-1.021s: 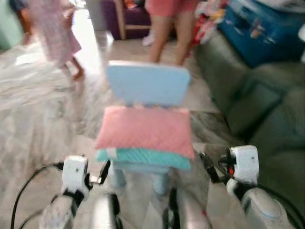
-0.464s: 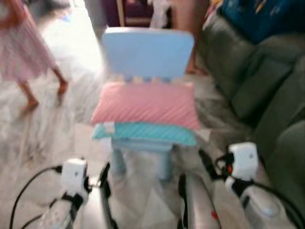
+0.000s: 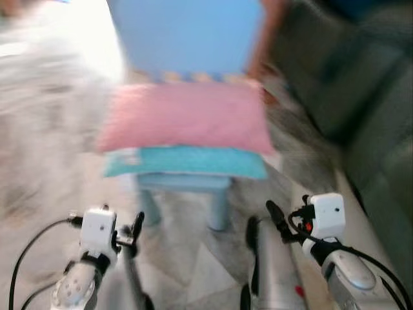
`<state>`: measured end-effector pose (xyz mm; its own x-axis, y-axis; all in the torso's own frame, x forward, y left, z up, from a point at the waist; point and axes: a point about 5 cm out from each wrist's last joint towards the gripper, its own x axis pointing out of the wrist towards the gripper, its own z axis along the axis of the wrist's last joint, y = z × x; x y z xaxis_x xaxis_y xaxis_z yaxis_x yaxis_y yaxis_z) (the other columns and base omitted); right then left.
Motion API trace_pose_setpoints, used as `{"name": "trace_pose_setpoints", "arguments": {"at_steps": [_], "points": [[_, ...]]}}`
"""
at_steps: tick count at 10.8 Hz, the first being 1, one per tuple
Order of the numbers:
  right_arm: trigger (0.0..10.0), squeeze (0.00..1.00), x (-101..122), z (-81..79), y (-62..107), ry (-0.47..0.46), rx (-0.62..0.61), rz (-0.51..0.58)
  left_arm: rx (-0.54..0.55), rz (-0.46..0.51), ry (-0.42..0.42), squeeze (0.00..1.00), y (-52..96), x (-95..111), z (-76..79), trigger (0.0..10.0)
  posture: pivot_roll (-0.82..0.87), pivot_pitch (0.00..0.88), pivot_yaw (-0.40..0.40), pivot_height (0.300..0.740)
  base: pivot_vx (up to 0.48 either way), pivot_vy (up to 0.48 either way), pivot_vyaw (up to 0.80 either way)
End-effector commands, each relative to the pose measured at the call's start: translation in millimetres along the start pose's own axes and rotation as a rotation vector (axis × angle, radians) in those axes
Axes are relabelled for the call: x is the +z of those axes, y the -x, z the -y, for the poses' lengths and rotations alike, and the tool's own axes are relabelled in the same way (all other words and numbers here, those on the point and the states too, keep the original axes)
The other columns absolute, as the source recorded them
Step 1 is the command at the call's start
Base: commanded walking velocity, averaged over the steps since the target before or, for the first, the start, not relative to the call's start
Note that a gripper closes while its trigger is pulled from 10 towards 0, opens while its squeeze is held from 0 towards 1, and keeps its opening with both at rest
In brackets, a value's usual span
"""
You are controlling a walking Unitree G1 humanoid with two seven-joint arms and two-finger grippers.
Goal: Move the pillow to the sofa
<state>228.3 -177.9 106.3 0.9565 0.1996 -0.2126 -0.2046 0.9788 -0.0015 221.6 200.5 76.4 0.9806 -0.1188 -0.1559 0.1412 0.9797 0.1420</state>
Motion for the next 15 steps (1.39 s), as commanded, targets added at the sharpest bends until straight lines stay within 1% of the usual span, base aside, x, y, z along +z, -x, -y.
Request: {"name": "trace_pose_setpoints", "arguments": {"at_steps": [1, 2, 3, 4, 5, 7, 8, 9, 10, 11, 12, 13, 14, 15], "points": [[10.0, 0.00, 0, 0.5, -0.7, 0.006, 0.001, 0.003, 0.013, 0.038, -0.087, 0.00, 0.5, 6, -3.3, 10.0, -0.19, 0.170, -0.010, 0.340, 0.000, 0.000, 0.00], [10.0, 0.00, 6, -0.6, -3.9, 0.018, 0.011, 0.030, 0.037, 0.100, -0.126, 0.00, -6.6, 20, -6.6, 10.0, -0.19, 0.167, -0.010, 0.315, 0.000, 0.000, 0.00], [10.0, 0.00, 13, -1.7, -6.8, 0.039, 0.013, 0.059, 0.056, 0.144, -0.136, 0.00, -12.3, 31, -10.1, 10.0, -0.19, 0.162, -0.009, 0.306, 0.000, 0.000, 0.00], [10.0, 0.00, 34, -5.0, -15.9, 0.028, 0.025, 0.122, 0.122, 0.245, -0.151, 0.00, -25.4, 61, -19.5, 10.0, -0.19, 0.155, -0.005, 0.306, 0.000, 0.000, 0.00], [10.0, 0.00, 49, -6.2, -21.3, 0.012, 0.024, 0.168, 0.153, 0.294, -0.141, 0.00, -33.3, 76, -25.2, 10.0, -0.20, 0.147, -0.002, 0.306, 0.000, 0.000, 0.00], [10.0, 0.00, 66, 1.4, -28.9, -0.041, -0.036, 0.224, 0.230, 0.356, -0.125, 0.00, -42.2, 94, -39.9, 10.0, -0.20, 0.132, 0.003, 0.306, 0.000, 0.000, 0.00], [10.0, 0.00, 76, 11.4, -41.1, -0.055, -0.090, 0.199, 0.335, 0.401, -0.062, 0.00, -49.3, 109, -61.1, 10.0, -0.20, 0.124, 0.006, 0.306, 0.000, 0.000, 0.00], [10.0, 0.00, 90, 19.4, -47.0, -0.061, -0.146, 0.233, 0.368, 0.422, -0.005, 0.00, -52.1, 114, -70.6, 10.0, -0.20, 0.117, 0.008, 0.306, 0.000, 0.000, 0.00], [10.0, 0.00, 107, 31.7, -54.1, -0.073, -0.216, 0.267, 0.403, 0.435, 0.012, 0.00, -54.7, 119, -79.5, 10.0, -0.20, 0.115, 0.007, 0.306, 0.000, 0.000, 0.00], [10.0, 0.00, 118, 37.2, -60.6, -0.144, -0.159, 0.324, 0.424, 0.436, 0.033, 0.00, -59.9, 123, -87.5, 10.0, -0.19, 0.117, 0.005, 0.306, 0.000, 0.000, 0.00], [10.0, 0.00, 125, 40.9, -64.4, -0.124, -0.158, 0.342, 0.432, 0.439, 0.094, 0.00, -67.2, 128, -91.7, 10.0, -0.19, 0.123, -0.001, 0.306, 0.000, 0.000, 0.00], [10.0, 0.00, 134, 40.2, -73.2, -0.120, -0.128, 0.362, 0.431, 0.454, 0.131, 0.00, -82.7, 142, -95.3, 10.0, -0.19, 0.131, -0.008, 0.306, 0.000, 0.000, 0.00], [10.0, 0.00, 139, 36.7, -77.0, -0.174, -0.064, 0.363, 0.433, 0.462, 0.171, 0.00, -89.5, 148, -97.1, 10.0, -0.19, 0.136, -0.009, 0.306, 0.000, 0.000, 0.00], [10.0, 0.00, 155, 34.0, -86.9, -0.214, 0.008, 0.407, 0.447, 0.474, 0.254, 0.00, -103.7, 163, -102.4, 10.0, -0.19, 0.153, -0.013, 0.306, 0.000, 0.000, 0.00]]}}
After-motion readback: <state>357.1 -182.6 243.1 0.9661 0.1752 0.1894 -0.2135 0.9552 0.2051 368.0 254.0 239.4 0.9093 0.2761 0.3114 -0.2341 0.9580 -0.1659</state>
